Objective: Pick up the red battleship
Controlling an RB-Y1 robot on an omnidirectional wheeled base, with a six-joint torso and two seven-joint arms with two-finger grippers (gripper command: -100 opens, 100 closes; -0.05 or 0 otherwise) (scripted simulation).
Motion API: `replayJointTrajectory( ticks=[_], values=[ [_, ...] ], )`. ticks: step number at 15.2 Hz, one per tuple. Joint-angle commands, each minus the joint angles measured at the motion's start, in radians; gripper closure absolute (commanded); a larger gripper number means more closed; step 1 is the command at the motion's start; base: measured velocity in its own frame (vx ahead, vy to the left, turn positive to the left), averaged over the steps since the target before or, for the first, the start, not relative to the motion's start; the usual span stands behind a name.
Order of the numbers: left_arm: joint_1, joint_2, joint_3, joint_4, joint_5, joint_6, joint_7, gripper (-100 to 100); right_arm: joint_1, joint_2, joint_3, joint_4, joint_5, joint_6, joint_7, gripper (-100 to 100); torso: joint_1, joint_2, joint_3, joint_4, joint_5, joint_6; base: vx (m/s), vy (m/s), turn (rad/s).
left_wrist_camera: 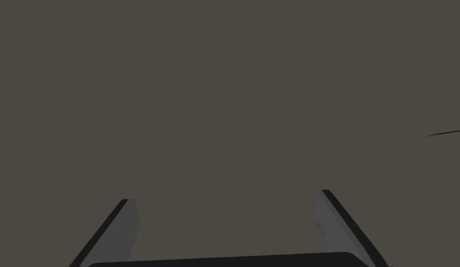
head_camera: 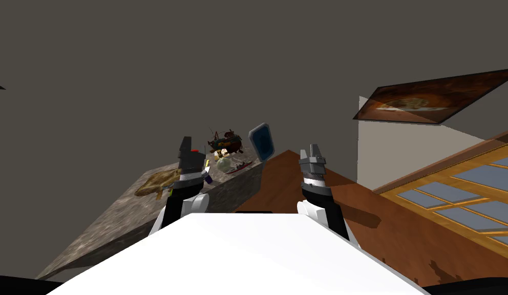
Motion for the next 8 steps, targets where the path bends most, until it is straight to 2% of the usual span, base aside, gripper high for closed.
replayJointTrajectory(
  ticks=[1, 2, 4, 5, 6, 7, 8],
  values=[
    [-0.002, 0.044, 0.005, 0.005, 0.006, 0.016, 0.004, -100, 0.0, 0.0, 0.0, 0.0, 0.0, 0.0, 0.0, 0, 0.0, 0.0, 0.0, 0.0, 0.0, 0.0, 0.001, -0.012, -0.009],
    [-0.002, 0.044, 0.005, 0.005, 0.006, 0.016, 0.004, -100, 0.0, 0.0, 0.0, 0.0, 0.0, 0.0, 0.0, 0, 0.0, 0.0, 0.0, 0.0, 0.0, 0.0, 0.001, -0.021, -0.01],
    [-0.008, 0.098, 0.016, 0.018, 0.022, 0.054, 0.013, -100, 0.0, 0.0, 0.0, 0.0, 0.0, 0.0, 0.0, 0, -0.001, 0.0, 0.0, 0.0, 0.0, 0.0, 0.007, -0.039, -0.017],
    [-0.008, 0.107, 0.016, 0.018, 0.022, 0.054, 0.013, -100, 0.0, 0.0, 0.0, 0.0, 0.0, 0.0, 0.0, 0, -0.002, 0.0, 0.0, 0.0, 0.0, 0.0, 0.012, -0.056, -0.014],
    [-0.012, 0.138, 0.023, 0.028, 0.032, 0.08, 0.019, -100, 0.0, 0.0, 0.0, 0.0, 0.0, 0.0, 0.0, 0, -0.003, -0.001, 0.0, 0.0, -0.001, 0.0, 0.014, -0.062, -0.015],
    [-0.012, 0.138, 0.023, 0.028, 0.032, 0.08, 0.019, -100, 0.0, 0.0, 0.0, 0.0, 0.0, 0.0, 0.0, 0, -0.004, -0.001, -0.001, 0.0, -0.001, 0.0, 0.013, -0.058, -0.011],
    [-0.016, 0.169, 0.032, 0.038, 0.045, 0.111, 0.026, -100, 0.0, 0.0, 0.0, 0.0, 0.0, 0.0, 0.0, 0, -0.004, -0.001, -0.001, 0.0, -0.001, 0.0, 0.015, -0.053, -0.018]
  ],
)
